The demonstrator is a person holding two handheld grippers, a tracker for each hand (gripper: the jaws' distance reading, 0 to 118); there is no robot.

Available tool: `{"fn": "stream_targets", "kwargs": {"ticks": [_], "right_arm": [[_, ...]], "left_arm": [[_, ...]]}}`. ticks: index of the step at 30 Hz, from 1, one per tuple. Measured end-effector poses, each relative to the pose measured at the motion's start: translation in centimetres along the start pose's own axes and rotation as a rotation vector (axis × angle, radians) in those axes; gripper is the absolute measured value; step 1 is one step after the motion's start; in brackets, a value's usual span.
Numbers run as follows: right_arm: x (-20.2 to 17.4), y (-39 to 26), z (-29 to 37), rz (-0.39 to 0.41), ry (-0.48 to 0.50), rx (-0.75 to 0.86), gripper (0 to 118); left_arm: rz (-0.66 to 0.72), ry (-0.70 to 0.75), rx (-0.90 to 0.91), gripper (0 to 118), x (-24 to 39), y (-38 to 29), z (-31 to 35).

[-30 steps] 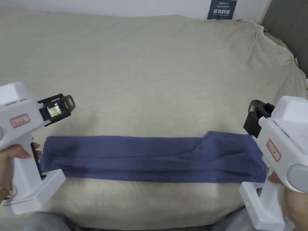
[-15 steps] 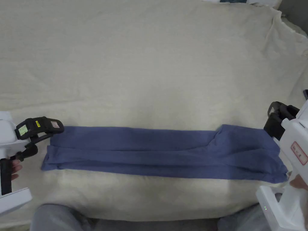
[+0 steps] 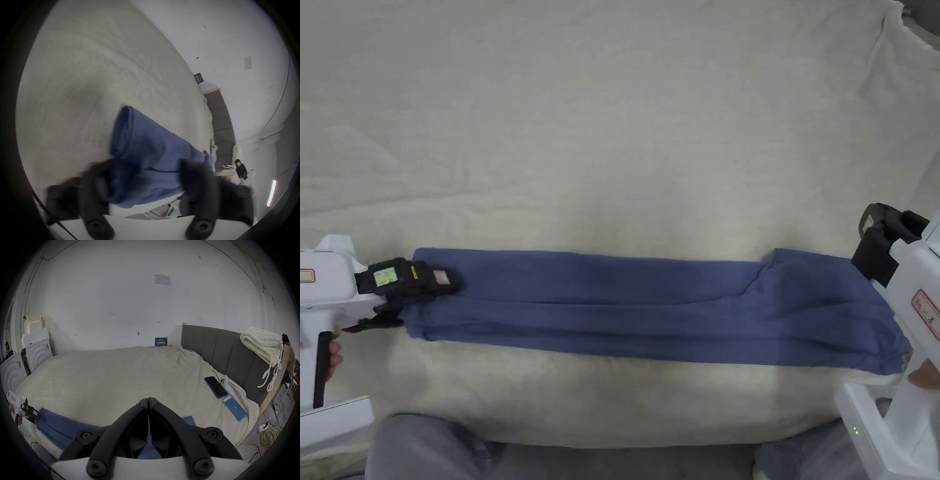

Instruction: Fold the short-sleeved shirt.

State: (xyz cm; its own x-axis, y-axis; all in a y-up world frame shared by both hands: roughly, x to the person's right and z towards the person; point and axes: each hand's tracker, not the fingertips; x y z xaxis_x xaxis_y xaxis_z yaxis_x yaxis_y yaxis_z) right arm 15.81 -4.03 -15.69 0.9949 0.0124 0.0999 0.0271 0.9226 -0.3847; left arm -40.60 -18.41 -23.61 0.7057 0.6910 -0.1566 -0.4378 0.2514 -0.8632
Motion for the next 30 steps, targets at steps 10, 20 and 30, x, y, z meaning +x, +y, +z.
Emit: {"fn": "stream_targets", "kwargs": {"ticks": [10,20,30], "right_arm": [[0.8,-0.4,0.0,-0.001,0.006,-0.014,0],[3.0,0.3,1.4,-0.047,0.008,0.037,0],[4.7,-0.3,2.7,-0.087,0.01,0.067,0]], "left_arm": [[-0.051,0.243,0.003,8,3.8,-0.2,-1.0],[-0.345,0.366,0.129,7,16.8,-3.3,4.1],[-0.566,0.214,0.039,7,27.1,-8.2,-1.7]]}}
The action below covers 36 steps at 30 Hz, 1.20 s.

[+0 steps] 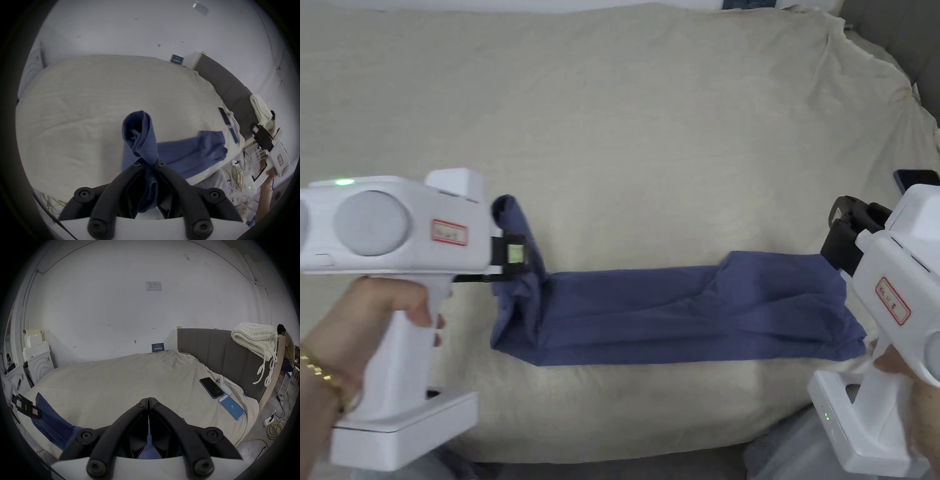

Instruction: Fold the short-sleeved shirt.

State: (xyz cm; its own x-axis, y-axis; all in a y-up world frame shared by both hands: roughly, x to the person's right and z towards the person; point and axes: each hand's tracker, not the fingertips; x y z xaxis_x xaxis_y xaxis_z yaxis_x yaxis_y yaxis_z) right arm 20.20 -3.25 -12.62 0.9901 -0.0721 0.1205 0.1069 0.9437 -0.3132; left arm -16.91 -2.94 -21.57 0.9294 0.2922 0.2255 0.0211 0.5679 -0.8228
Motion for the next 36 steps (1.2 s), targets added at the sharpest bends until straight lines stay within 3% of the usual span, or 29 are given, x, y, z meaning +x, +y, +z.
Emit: {"fn": "stream_targets", "kwargs": {"ticks": [5,10,13,15,16,19,23,27,29,30,32,33,35,36], "right_arm": [[1.5,-0.4,0.8,-0.024,-0.024,0.001,0],[2.8,-0.8,1.3,-0.036,-0.053,-0.008,0],[3.5,-0.9,1.5,-0.041,-0.067,-0.012,0],[3.7,-0.9,1.4,-0.04,-0.071,-0.013,0],[3.7,-0.9,1.4,-0.041,-0.073,-0.013,0],[4.0,-0.9,1.1,-0.049,-0.073,-0.015,0],[3.7,-0.7,0.9,-0.052,-0.061,-0.006,0],[3.0,-0.4,0.8,-0.047,-0.042,0.0,0],[2.7,-0.4,0.7,-0.04,-0.034,0.0,0],[2.6,-0.4,0.6,-0.038,-0.031,-0.001,0],[2.2,-0.4,0.6,-0.036,-0.022,-0.004,0],[2.1,-0.4,0.6,-0.034,-0.019,-0.005,0],[1.9,-0.4,0.7,-0.03,-0.014,-0.007,0],[1.9,-0.4,0.8,-0.03,-0.011,-0.006,0]], "left_arm": [[-0.07,-0.065,-0.107,7,5.1,-0.3,-6.6],[-0.019,-0.035,-0.208,9,7.5,-1.2,-14.1],[-0.005,0.018,-0.236,28,7.9,-2.3,-17.8],[0.004,0.005,-0.24,51,8.0,-2.6,-18.8],[0.023,-0.021,-0.231,69,8.0,-2.7,-18.8],[0.08,-0.15,-0.219,103,8.2,-1.9,-17.5],[0.067,-0.187,-0.081,104,6.6,0.6,-13.5],[-0.007,-0.003,0.113,104,4.8,1.8,-9.1],[-0.088,0.132,0.191,100,4.6,1.1,-8.1],[-0.129,0.191,0.226,89,4.6,0.5,-7.9],[-0.175,0.252,0.256,34,4.7,-0.9,-8.4],[-0.164,0.253,0.237,16,4.4,-1.5,-9.5],[-0.136,0.207,0.192,1,4.6,-2.9,-10.7],[-0.109,0.161,0.157,0,4.9,-3.8,-11.3]]}}
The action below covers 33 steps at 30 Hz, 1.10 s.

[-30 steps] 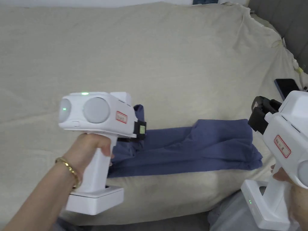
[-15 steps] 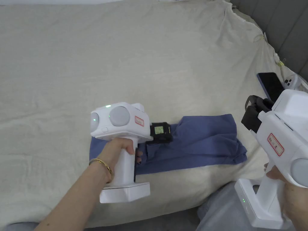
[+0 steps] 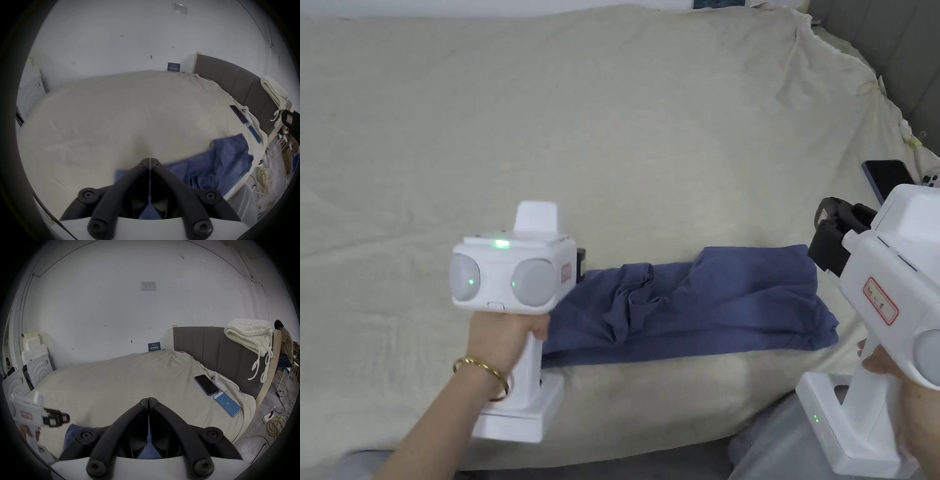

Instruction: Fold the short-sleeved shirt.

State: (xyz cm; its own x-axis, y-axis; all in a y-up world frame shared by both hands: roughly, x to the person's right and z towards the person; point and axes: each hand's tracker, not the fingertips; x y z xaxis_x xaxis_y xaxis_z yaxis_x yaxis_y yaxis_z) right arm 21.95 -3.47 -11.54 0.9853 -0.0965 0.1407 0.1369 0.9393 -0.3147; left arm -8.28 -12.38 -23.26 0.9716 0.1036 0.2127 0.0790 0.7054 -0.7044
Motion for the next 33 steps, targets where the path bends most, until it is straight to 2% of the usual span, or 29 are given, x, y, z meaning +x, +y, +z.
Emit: {"fn": "stream_targets", "kwargs": {"ticks": [2,5,7,11,15,17,18,19,23,28,29,30,31,32,33], "right_arm": [[0.0,0.0,0.2,0.003,-0.001,0.001,0],[0.6,0.2,0.5,-0.01,-0.011,0.004,0],[0.2,0.5,1.2,-0.018,-0.021,0.006,0],[1.0,0.6,1.7,-0.02,-0.046,0.005,0],[1.9,0.4,1.8,-0.016,-0.066,-0.003,0],[2.2,0.3,1.8,-0.017,-0.071,-0.005,0],[2.2,0.3,1.8,-0.018,-0.074,-0.007,0],[2.4,0.2,1.7,-0.02,-0.075,-0.008,0],[2.6,0.3,1.8,-0.024,-0.071,-0.003,0],[2.2,0.4,1.5,-0.008,-0.045,-0.002,0],[2.1,0.4,1.3,-0.007,-0.038,-0.003,0],[1.9,0.4,1.2,-0.006,-0.031,-0.004,0],[1.7,0.4,1.1,-0.005,-0.026,-0.005,0],[1.5,0.4,1.0,-0.003,-0.021,-0.007,0],[1.3,0.4,0.9,0.001,-0.016,-0.009,0]], "left_arm": [[0.004,-0.029,-0.058,0,1.3,-1.8,-1.2],[-0.071,-0.046,-0.125,0,4.1,-4.4,-2.8],[-0.059,-0.083,-0.151,0,5.6,-5.5,-3.4],[-0.045,-0.09,-0.106,0,8.6,-5.8,-3.6],[-0.13,-0.123,-0.103,0,11.3,-5.5,-4.3],[-0.132,-0.188,-0.126,0,11.9,-4.9,-4.4],[-0.091,-0.271,-0.147,0,12.0,-4.2,-4.2],[-0.062,-0.315,-0.148,0,12.1,-3.5,-3.7],[-0.049,-0.339,0.011,0,10.0,0.3,-0.6],[0.054,-0.398,0.049,2,2.5,4.9,2.1],[0.071,-0.427,0.031,12,0.7,5.5,2.4],[0.088,-0.426,0.012,29,-1.1,5.9,2.5],[0.104,-0.431,0.004,69,-2.6,6.1,2.5],[0.12,-0.435,-0.006,96,-4.2,6.0,2.4],[0.147,-0.438,-0.031,116,-5.5,5.8,2.5]]}}
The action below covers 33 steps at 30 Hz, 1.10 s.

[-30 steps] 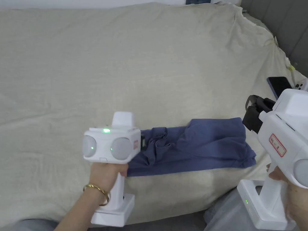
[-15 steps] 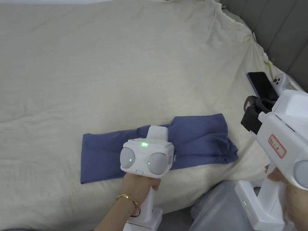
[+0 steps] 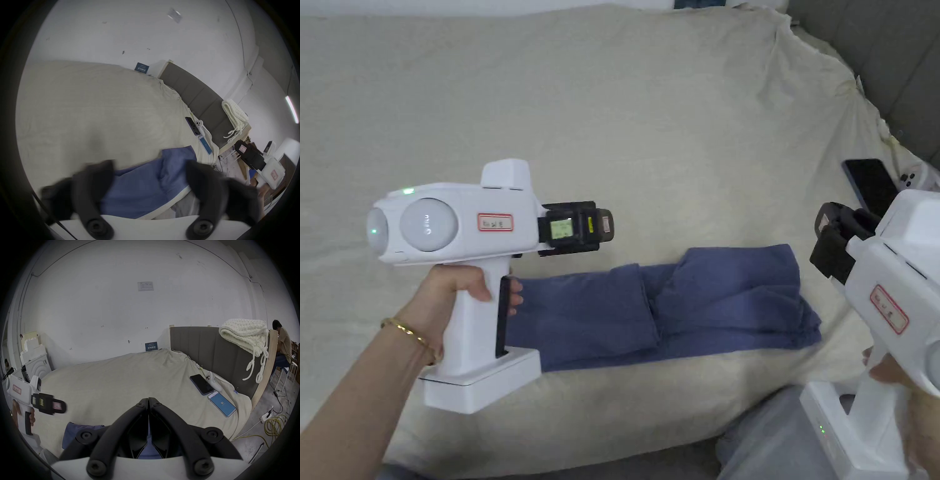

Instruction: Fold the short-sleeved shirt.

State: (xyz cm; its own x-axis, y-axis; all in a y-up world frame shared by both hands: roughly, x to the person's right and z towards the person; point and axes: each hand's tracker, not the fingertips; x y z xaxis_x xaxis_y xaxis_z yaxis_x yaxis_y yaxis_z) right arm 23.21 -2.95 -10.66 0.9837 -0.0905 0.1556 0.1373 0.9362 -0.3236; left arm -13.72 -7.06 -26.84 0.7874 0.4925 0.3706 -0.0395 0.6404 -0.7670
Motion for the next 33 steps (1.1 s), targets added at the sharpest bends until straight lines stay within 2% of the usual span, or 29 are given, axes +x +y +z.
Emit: {"fn": "stream_targets", "kwargs": {"ticks": [2,4,7,10,13,18,21,24,30,31,32,33], "right_arm": [[-0.4,-0.1,-0.2,0.008,0.004,-0.006,0],[-0.8,-0.1,-0.5,0.014,0.015,-0.012,0],[-1.4,-0.1,-0.7,0.023,0.023,-0.019,0],[-1.9,0.0,-0.9,0.041,0.027,-0.022,0],[-2.0,-0.1,-1.1,0.047,0.028,-0.033,0],[-2.2,-0.3,-1.4,0.05,0.019,-0.052,0],[-2.4,-0.5,-1.7,0.053,0.014,-0.066,0],[-2.7,-0.7,-2.1,0.067,0.013,-0.084,0],[-2.7,-1.1,-2.6,0.065,-0.003,-0.102,0],[-2.6,-1.2,-2.8,0.063,-0.004,-0.108,0],[-2.5,-1.2,-2.8,0.06,-0.006,-0.113,0],[-2.5,-1.2,-2.9,0.057,-0.006,-0.116,0]], "left_arm": [[0.045,-0.012,-0.023,118,-2.9,-0.3,1.3],[0.18,-0.074,-0.041,118,-5.6,-0.9,2.0],[0.286,-0.102,-0.074,118,-9.6,-2.5,2.6],[0.358,-0.1,-0.072,118,-12.1,-4.5,2.8],[0.408,-0.142,-0.149,118,-14.0,-6.7,2.6],[0.43,-0.147,-0.246,118,-15.3,-8.6,1.0],[0.446,-0.212,-0.209,118,-15.5,-8.1,0.3],[0.501,-0.246,-0.248,118,-15.6,-7.1,-0.9],[0.447,-0.319,-0.292,118,-14.3,-6.6,-3.1],[0.444,-0.317,-0.291,114,-14.1,-6.4,-3.2],[0.443,-0.317,-0.288,102,-14.2,-6.3,-3.3],[0.437,-0.302,-0.278,81,-14.2,-6.2,-3.3]]}}
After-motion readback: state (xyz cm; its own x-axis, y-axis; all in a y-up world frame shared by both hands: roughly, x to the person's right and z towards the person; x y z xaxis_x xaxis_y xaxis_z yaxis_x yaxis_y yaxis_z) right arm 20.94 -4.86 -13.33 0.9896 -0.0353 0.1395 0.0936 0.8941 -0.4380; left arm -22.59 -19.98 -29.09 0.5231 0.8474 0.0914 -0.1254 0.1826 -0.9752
